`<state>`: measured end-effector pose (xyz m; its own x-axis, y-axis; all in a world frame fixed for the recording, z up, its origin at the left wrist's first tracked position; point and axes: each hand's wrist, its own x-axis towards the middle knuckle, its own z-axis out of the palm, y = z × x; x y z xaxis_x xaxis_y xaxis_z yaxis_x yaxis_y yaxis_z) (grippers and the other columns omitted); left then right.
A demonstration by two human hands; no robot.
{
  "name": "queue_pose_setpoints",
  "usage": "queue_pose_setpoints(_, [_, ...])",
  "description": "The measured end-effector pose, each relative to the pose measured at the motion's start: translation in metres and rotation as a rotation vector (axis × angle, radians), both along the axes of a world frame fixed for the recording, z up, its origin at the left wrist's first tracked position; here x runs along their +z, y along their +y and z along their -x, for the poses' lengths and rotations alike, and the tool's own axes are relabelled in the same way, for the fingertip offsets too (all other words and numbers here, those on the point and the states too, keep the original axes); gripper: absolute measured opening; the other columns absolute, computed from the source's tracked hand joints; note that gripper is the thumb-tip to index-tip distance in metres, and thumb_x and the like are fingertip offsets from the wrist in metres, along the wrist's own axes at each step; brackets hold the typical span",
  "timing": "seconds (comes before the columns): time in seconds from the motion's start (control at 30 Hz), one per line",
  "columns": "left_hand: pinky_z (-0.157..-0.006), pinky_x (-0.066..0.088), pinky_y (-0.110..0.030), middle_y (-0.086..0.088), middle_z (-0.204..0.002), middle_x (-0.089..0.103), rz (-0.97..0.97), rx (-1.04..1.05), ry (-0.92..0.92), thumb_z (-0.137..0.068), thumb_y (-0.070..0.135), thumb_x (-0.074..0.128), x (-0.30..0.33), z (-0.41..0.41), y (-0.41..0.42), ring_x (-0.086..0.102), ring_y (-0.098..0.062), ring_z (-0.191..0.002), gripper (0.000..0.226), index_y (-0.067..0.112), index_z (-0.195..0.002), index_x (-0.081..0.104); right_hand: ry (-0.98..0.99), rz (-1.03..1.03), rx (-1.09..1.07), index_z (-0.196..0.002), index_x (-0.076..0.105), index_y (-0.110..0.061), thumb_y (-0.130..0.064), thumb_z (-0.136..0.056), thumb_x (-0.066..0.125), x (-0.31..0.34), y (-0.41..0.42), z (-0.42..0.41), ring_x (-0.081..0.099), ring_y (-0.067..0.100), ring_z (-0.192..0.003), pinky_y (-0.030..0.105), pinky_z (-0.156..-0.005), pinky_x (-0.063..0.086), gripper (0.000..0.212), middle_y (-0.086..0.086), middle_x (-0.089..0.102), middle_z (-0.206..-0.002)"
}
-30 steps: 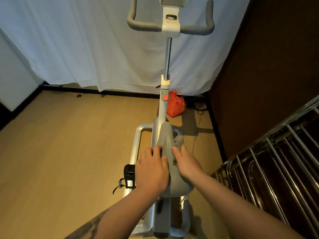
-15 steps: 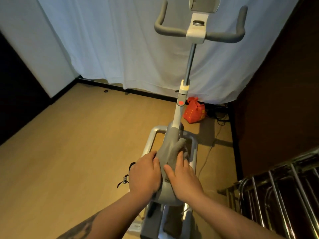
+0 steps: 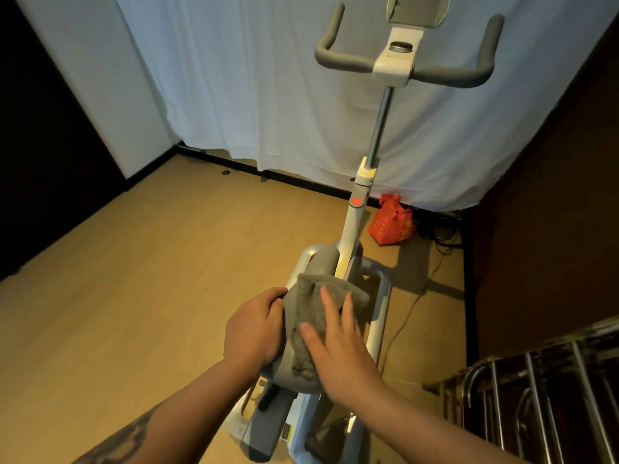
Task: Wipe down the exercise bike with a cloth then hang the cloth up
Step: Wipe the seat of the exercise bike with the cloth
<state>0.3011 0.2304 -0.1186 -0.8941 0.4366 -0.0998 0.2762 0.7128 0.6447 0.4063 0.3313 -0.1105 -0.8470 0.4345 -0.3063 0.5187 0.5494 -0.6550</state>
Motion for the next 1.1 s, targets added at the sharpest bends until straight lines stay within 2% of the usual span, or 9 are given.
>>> queue_pose_setpoints(0.1, [-0.08, 0.043, -0.029, 0.012, -0.122, 0.065, 0.003, 0.0, 0.012, -0.098, 0.034, 0.034, -0.003, 0.001, 0.001, 0.057, -0.015, -0.112, 0.035, 0.038, -0.12, 0.062, 0.024, -0.115, -0.083, -0.154, -0.002, -0.034, -0.052, -0.101, 0.025, -0.009, 0.001, 0.039, 0.001, 0.032, -0.149, 0.048, -0.109, 0.03, 0.062, 0.0, -0.028, -0.158])
queue_pose_setpoints(0.3, [-0.077, 0.042, -0.029, 0.013, -0.122, 0.065, 0.017, 0.011, 0.016, -0.1, 0.026, 0.038, -0.003, 0.002, 0.002, 0.056, -0.013, -0.112, 0.033, 0.04, -0.12, 0.061, -0.046, -0.127, -0.212, -0.154, -0.009, -0.024, -0.044, -0.103, 0.029, -0.006, 0.01, 0.083, 0.013, 0.038, -0.144, 0.048, -0.105, 0.037, 0.067, 0.012, -0.014, -0.16])
queue_pose_setpoints(0.47, [-0.073, 0.038, -0.027, 0.013, -0.118, 0.066, -0.023, 0.027, 0.011, -0.1, 0.025, 0.039, -0.001, 0.0, 0.0, 0.057, -0.01, -0.105, 0.032, 0.04, -0.117, 0.063, -0.009, -0.2, 0.008, -0.152, -0.02, -0.024, -0.05, -0.101, 0.024, -0.014, -0.003, 0.038, 0.001, 0.034, -0.148, 0.046, -0.111, 0.031, 0.072, 0.009, -0.024, -0.159])
queue_pose_setpoints(0.6, [-0.073, 0.038, -0.027, 0.012, -0.12, 0.065, -0.002, 0.019, 0.012, -0.099, 0.024, 0.04, -0.003, 0.0, 0.002, 0.056, -0.012, -0.11, 0.033, 0.038, -0.118, 0.063, -0.059, -0.149, -0.177, -0.154, -0.006, -0.021, -0.042, -0.103, 0.03, -0.013, 0.016, 0.082, 0.024, 0.04, -0.142, 0.048, -0.099, 0.042, 0.066, 0.014, -0.02, -0.159])
queue_pose_setpoints(0.67, [-0.073, 0.038, -0.027, 0.014, -0.119, 0.065, -0.023, 0.033, -0.001, -0.098, 0.022, 0.041, -0.006, 0.003, 0.001, 0.055, -0.01, -0.107, 0.033, 0.038, -0.116, 0.064, -0.064, -0.139, -0.253, -0.153, -0.014, -0.022, -0.041, -0.103, 0.031, -0.009, 0.014, 0.091, 0.03, 0.039, -0.139, 0.049, -0.097, 0.044, 0.07, 0.016, -0.016, -0.159])
queue_pose_setpoints(0.83, [-0.076, 0.043, -0.029, 0.016, -0.108, 0.064, -0.076, -0.075, -0.083, -0.096, 0.02, 0.045, -0.009, 0.017, -0.003, 0.056, -0.008, -0.101, 0.027, 0.04, -0.104, 0.06, -0.091, -0.229, -0.039, -0.152, -0.017, -0.023, -0.048, -0.102, 0.024, -0.01, -0.011, 0.047, 0.001, 0.038, -0.147, 0.055, -0.109, 0.033, 0.069, 0.013, -0.027, -0.158])
queue_pose_setpoints(0.9, [-0.079, 0.045, -0.033, 0.016, -0.106, 0.064, -0.08, -0.127, -0.132, -0.092, 0.027, 0.043, -0.007, 0.022, -0.003, 0.056, -0.01, -0.099, 0.022, 0.037, -0.103, 0.059, -0.105, -0.209, -0.101, -0.153, -0.016, -0.024, -0.044, -0.103, 0.025, -0.01, -0.003, 0.062, 0.007, 0.04, -0.146, 0.054, -0.106, 0.035, 0.067, 0.013, -0.024, -0.158])
queue_pose_setpoints(1.0, [-0.085, 0.045, -0.037, 0.013, -0.105, 0.064, -0.112, -0.2, -0.175, -0.078, 0.034, 0.037, -0.002, 0.023, -0.004, 0.057, -0.011, -0.099, 0.034, 0.031, -0.103, 0.06, -0.134, -0.187, -0.235, -0.153, -0.013, -0.024, -0.04, -0.104, 0.028, -0.007, 0.003, 0.084, 0.019, 0.041, -0.142, 0.051, -0.101, 0.039, 0.067, 0.016, -0.017, -0.16])
queue_pose_setpoints(1.1, [-0.081, 0.048, -0.038, 0.015, -0.099, 0.065, -0.169, -0.175, -0.141, -0.08, 0.034, 0.038, -0.008, 0.023, -0.009, 0.058, -0.007, -0.093, 0.031, 0.032, -0.099, 0.061, -0.157, -0.274, -0.109, -0.153, -0.015, -0.025, -0.046, -0.103, 0.024, -0.007, -0.015, 0.064, 0.006, 0.04, -0.146, 0.053, -0.111, 0.028, 0.067, 0.013, -0.022, -0.159])
